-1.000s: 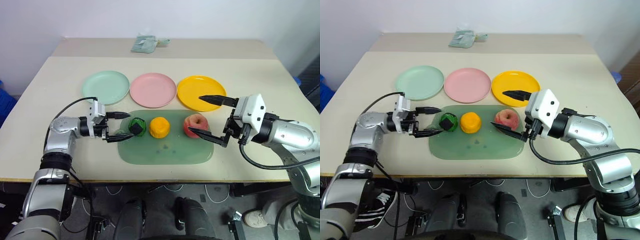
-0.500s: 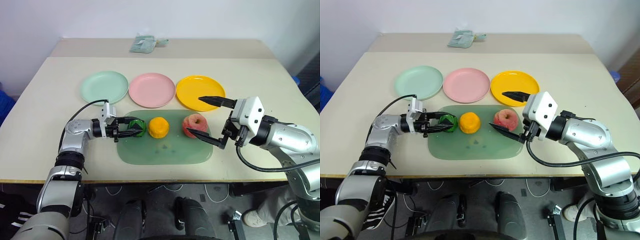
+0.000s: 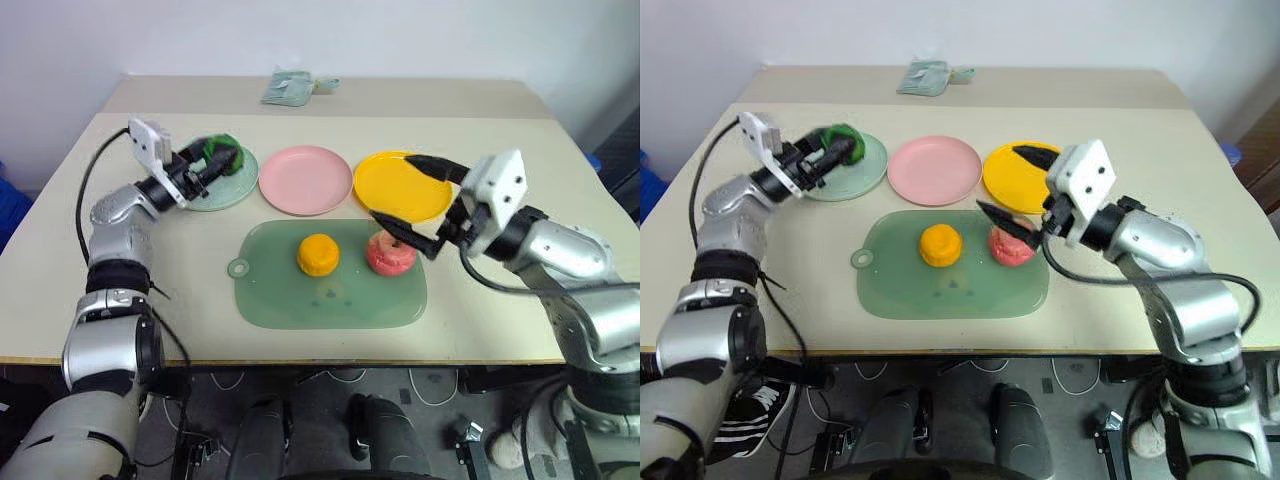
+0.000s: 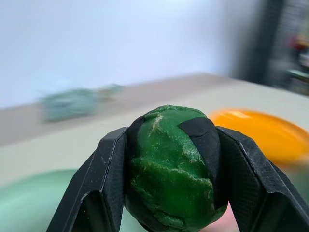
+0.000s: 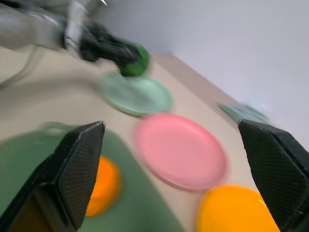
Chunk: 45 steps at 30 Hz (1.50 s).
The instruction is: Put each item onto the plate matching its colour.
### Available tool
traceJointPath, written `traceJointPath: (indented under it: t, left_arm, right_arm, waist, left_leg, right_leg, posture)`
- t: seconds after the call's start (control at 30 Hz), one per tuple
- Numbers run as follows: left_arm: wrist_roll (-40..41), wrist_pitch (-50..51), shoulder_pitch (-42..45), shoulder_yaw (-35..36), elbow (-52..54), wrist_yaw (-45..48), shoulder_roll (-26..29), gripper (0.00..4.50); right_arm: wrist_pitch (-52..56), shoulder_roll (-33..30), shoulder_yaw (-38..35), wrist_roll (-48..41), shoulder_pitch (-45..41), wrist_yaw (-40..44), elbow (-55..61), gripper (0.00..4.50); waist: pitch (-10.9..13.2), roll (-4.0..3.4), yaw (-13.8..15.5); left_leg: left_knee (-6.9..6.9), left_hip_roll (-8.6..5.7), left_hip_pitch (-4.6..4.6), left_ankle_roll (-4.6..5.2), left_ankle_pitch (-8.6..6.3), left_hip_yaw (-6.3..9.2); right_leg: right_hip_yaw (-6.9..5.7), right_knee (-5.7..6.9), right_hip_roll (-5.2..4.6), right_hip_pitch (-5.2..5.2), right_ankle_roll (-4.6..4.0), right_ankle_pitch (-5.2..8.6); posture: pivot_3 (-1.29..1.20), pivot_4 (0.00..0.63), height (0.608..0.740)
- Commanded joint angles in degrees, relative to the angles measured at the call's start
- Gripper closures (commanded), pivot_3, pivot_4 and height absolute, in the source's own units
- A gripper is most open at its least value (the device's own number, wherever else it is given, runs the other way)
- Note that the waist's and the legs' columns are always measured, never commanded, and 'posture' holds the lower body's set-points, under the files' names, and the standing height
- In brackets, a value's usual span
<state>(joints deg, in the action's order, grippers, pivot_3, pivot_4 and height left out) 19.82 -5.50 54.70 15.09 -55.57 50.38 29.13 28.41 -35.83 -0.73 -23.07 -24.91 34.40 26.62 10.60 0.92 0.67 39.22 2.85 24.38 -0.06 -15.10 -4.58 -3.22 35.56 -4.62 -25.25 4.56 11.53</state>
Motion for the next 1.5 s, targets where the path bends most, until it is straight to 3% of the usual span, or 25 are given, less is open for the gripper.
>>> traceJointPath:
  t: [0.03,0.2,0.43,0.53,0.6,0.63,0.8,0.9,1.03,1.1,1.3,1.5]
  left_arm:
    - [-2.5,-1.2,3.2,1.3,-5.3,-10.7,0.2,1.80]
    - [-4.8,-3.3,5.9,1.3,-11.3,-19.5,-0.7,1.80]
    - [-8.0,-5.0,6.3,0.0,-14.8,-22.4,-1.7,1.80]
    - [-8.2,-5.6,6.1,0.5,-15.3,-23.3,-1.7,0.99]
    - [-8.6,-6.4,6.2,0.5,-15.3,-23.6,-1.5,0.05]
    - [-8.4,-6.6,6.3,0.8,-15.1,-23.3,-1.5,0.05]
    - [-5.7,-9.9,7.0,1.5,-11.9,-12.0,-1.8,0.05]
    - [-0.3,-6.3,5.3,1.1,-4.6,6.5,-2.1,0.05]
    - [6.0,7.5,0.3,-0.2,6.1,24.8,0.2,0.05]
    - [8.7,14.8,-2.3,-0.9,11.8,29.7,1.8,0.05]
    - [10.6,25.5,-8.5,-3.6,22.4,34.7,4.3,0.05]
    - [7.9,23.0,-11.8,-5.4,24.3,34.3,5.1,0.05]
  right_arm:
    - [2.0,2.3,3.8,4.0,-2.3,-3.8,-0.3,0.00]
    - [5.4,6.9,4.9,5.2,-4.7,-7.9,-1.6,0.00]
    - [5.5,6.2,4.3,6.1,-5.0,-7.3,-1.4,0.00]
    - [5.5,6.0,3.7,6.2,-4.9,-7.1,-1.3,0.00]
    - [5.5,5.8,3.7,6.3,-4.7,-6.9,-1.1,0.00]
    - [5.4,5.7,3.7,6.4,-4.6,-6.7,-1.0,0.00]
    - [4.9,5.7,3.4,6.8,-4.7,-6.5,-1.5,0.00]
    - [4.7,4.5,2.8,5.3,-3.7,-3.8,-0.7,0.00]
    - [5.6,2.4,1.6,2.6,-2.3,0.4,0.4,0.00]
    - [6.0,0.7,1.0,0.9,-1.5,3.0,1.1,0.00]
    - [6.2,-0.3,1.5,-0.5,-1.0,5.5,1.2,0.00]
    - [13.5,2.8,6.2,-0.2,-4.3,2.4,0.1,0.00]
  waist:
    - [0.0,0.00,0.0]
    - [0.0,0.01,0.0]
    - [0.0,0.01,0.0]
    - [0.0,0.01,-0.1]
    - [0.0,0.01,-0.1]
    - [0.0,0.01,-0.1]
    - [0.0,0.01,0.0]
    - [0.0,0.01,0.0]
    - [0.0,0.00,-0.3]
    - [0.0,-0.01,-1.0]
    - [0.0,0.00,-1.4]
    - [0.0,0.00,-1.3]
  left_leg:
    - [-0.02,0.00,0.00,0.00,0.00,0.01]
    - [-0.01,0.00,0.03,0.00,0.00,-0.03]
    - [-0.02,-0.01,0.05,0.00,0.00,-0.04]
    - [-0.02,-0.01,0.04,0.00,0.00,-0.03]
    - [-0.03,-0.01,0.04,0.00,0.00,-0.03]
    - [-0.03,-0.01,0.04,-0.01,0.00,-0.03]
    - [-0.03,-0.01,0.04,-0.01,0.00,-0.04]
    - [-0.02,-0.01,0.06,-0.01,0.00,-0.04]
    - [-0.04,-0.01,0.06,-0.01,0.00,-0.06]
    - [-0.05,0.00,0.04,-0.01,0.00,-0.06]
    - [-0.02,0.02,0.01,-0.01,0.01,0.03]
    - [-0.01,0.02,0.01,-0.01,0.01,0.03]
  right_leg:
    - [0.00,0.06,0.01,-0.02,0.00,0.00]
    - [-0.01,0.11,0.00,-0.08,0.01,-0.01]
    - [-0.01,0.07,-0.02,-0.06,0.01,-0.01]
    - [-0.02,0.09,0.00,-0.08,0.01,-0.01]
    - [-0.02,0.09,0.00,-0.08,0.01,-0.01]
    - [-0.02,0.09,0.00,-0.08,0.01,-0.01]
    - [-0.02,0.09,0.00,-0.08,0.01,-0.01]
    - [-0.02,0.07,-0.01,-0.08,0.01,-0.01]
    - [0.00,0.01,-0.01,-0.06,0.00,-0.01]
    - [0.00,0.04,0.00,-0.07,0.00,-0.01]
    - [0.01,0.20,0.03,-0.08,-0.01,0.01]
    - [0.01,0.20,0.01,-0.09,-0.02,0.01]
  posture:
    - [0.00,0.150,0.740]
    - [0.00,0.150,0.740]
    - [0.00,0.150,0.740]
    - [0.00,0.150,0.740]
    - [0.00,0.150,0.740]
    - [0.00,0.150,0.740]
    - [0.00,0.150,0.740]
    - [0.00,0.150,0.740]
    - [0.00,0.150,0.740]
    - [0.00,0.150,0.740]
    - [0.00,0.150,0.740]
    - [0.00,0.150,0.740]
